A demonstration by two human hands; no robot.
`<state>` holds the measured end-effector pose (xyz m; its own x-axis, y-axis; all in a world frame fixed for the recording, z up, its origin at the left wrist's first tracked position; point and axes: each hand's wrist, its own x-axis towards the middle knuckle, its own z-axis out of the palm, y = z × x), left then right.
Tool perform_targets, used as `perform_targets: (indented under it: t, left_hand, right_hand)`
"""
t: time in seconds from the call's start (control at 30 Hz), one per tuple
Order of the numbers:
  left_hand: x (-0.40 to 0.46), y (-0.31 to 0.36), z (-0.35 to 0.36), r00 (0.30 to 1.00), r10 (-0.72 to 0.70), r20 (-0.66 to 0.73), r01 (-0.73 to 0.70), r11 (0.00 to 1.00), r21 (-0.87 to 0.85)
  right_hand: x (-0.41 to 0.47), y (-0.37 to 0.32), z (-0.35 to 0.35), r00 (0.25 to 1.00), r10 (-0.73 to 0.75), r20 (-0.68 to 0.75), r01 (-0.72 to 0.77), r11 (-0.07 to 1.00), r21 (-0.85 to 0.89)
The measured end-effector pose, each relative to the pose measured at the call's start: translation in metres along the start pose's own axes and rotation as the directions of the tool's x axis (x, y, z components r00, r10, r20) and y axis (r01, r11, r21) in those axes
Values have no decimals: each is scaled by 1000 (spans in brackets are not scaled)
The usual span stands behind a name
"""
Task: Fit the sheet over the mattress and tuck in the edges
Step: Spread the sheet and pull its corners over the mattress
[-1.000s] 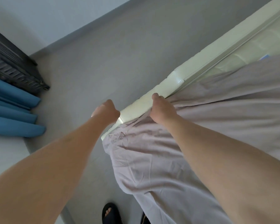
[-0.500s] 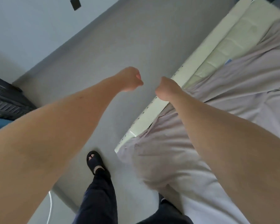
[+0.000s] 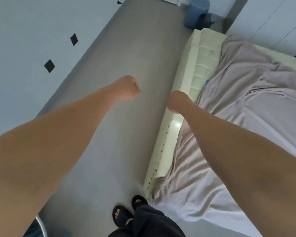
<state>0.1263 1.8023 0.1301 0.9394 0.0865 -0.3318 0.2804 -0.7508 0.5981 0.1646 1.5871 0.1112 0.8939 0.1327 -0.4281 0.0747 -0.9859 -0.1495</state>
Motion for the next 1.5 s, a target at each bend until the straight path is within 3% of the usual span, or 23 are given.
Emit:
perform_targets:
  t: [0.4, 0.73, 0.83, 0.9, 0.97, 1.0, 1.1, 1.13, 1.2, 1.23, 1.4, 1.5]
  left_hand:
    - [122, 78, -79, 961, 248, 121, -265, 951, 158]
    - [296, 168, -123, 907, 360, 218, -403, 893, 199]
    - [348, 194, -110, 885, 384, 263, -437, 881, 183]
    - [381, 209, -99, 861, 394, 321, -467, 863, 193]
    - [422, 229, -86, 819, 434, 376, -523, 834, 177]
    - [439, 237, -80, 797, 457, 395, -550, 819, 162]
    - [497, 265, -58, 718, 494, 490, -626, 767, 144]
    - [510, 271, -50, 699, 484, 527, -637, 755, 151]
    - [536, 288, -30, 651, 468, 597, -677, 714, 179]
    - [547, 297, -18, 631, 463, 623, -696, 692, 190]
    - [592, 334, 74, 465, 463, 754, -827, 531, 184]
    - [615, 345, 133, 391, 449, 804, -872, 459, 167]
  right_hand:
    - [100, 2, -88, 977, 193, -90, -166, 956, 241]
    - [198, 28, -171, 921, 371, -120, -281, 845, 454]
    - [234, 55, -167, 886, 462, -27, -375, 751, 544]
    - [256, 73, -164, 872, 487, 53, -444, 740, 506]
    - [273, 88, -168, 814, 574, 84, -511, 642, 572]
    - [282, 96, -163, 800, 599, 49, -505, 626, 594]
    - [313, 109, -149, 786, 602, 140, -572, 624, 533]
    - [322, 114, -143, 753, 636, 170, -601, 560, 570]
    - [338, 130, -135, 647, 736, 199, -602, 333, 726]
    - [344, 136, -128, 606, 780, 157, -581, 298, 758]
    - [361, 168, -91, 468, 843, 267, -691, 161, 705]
    - [382, 190, -70, 435, 835, 336, -727, 107, 678]
